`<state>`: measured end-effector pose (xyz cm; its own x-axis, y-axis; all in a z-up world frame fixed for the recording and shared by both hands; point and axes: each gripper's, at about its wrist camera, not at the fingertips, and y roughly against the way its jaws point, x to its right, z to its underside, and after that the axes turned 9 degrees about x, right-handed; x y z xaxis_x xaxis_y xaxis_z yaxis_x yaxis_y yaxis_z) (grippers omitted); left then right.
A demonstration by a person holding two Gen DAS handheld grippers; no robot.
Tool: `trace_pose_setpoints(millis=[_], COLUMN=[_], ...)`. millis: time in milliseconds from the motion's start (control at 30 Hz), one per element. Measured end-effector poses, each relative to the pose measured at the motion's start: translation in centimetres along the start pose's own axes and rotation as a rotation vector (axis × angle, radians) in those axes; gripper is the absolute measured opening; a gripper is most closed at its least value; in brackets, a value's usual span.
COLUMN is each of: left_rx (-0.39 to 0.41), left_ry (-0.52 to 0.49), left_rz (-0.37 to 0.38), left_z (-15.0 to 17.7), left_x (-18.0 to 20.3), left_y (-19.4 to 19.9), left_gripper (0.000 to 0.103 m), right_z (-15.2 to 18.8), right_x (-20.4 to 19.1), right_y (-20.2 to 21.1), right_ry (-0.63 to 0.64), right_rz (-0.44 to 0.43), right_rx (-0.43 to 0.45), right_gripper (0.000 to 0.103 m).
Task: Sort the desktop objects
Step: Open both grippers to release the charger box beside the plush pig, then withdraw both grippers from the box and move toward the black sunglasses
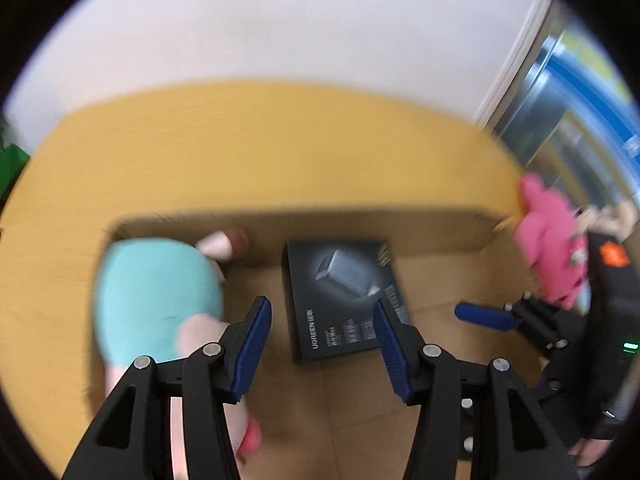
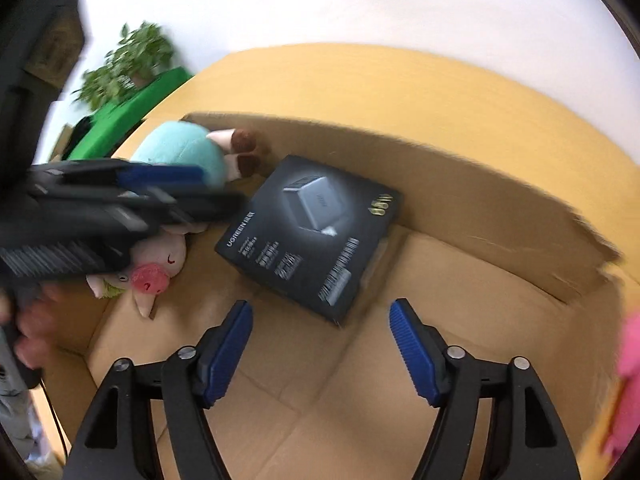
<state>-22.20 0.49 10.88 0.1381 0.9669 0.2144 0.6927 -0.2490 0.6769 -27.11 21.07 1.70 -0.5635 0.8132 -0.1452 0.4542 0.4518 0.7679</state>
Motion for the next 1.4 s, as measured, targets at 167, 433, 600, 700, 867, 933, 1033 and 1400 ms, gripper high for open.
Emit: trace_pose_setpoints(millis=[167,433,600,700,867,933,1033,1400], left_rx=[0.23,0.344,0.326,0.33,0.338,0.333,0.328,0.328], left_ry=[-0.083,-0.117,-0.131,-0.138,-0.156,-0.159,-0.148,-0.127], left_rz=[-0.04,-0.104,-0.109,-0.093,-0.081,-0.084,-0.1,-0.079], left_z=[1.5,8.2,11.0,12.0,13.4,13.9,14.5,16.1], left_x=[1.3,1.8,4.3,5.4,6.8,7.1,7.3,7.9], left_y=[10.0,18.0,18.5,19.2,20.7,21.0,21.3,21.7], left_gripper=[0.076,0.079,0.079,0.079,0.079,0.079,0.079,0.079], right_z=[2.5,6.3,8.8,10.2,11.8,12.4,13.2,15.3], right_x=[-0.9,-7.1,-10.4,-12.1,-13.9,-14.4,-14.9,-15.2], right_y=[8.8,16.5,18.9,20.2,21.1,21.8,22.3,24.0], right_ry=[-0.08,-0.044,-0.014,0.02,0.009,0.001,0.0,-0.014], right_rz=[0.071,0.165,0.16,0.168,0.155,0.158,0.177,0.203], right_rx=[0.144,0.307,0.334,0.35,0.352,0.358,0.362,0.374], right_gripper=[0.09,0.096,0.096,0.096,0.096,0.096,0.096,0.096])
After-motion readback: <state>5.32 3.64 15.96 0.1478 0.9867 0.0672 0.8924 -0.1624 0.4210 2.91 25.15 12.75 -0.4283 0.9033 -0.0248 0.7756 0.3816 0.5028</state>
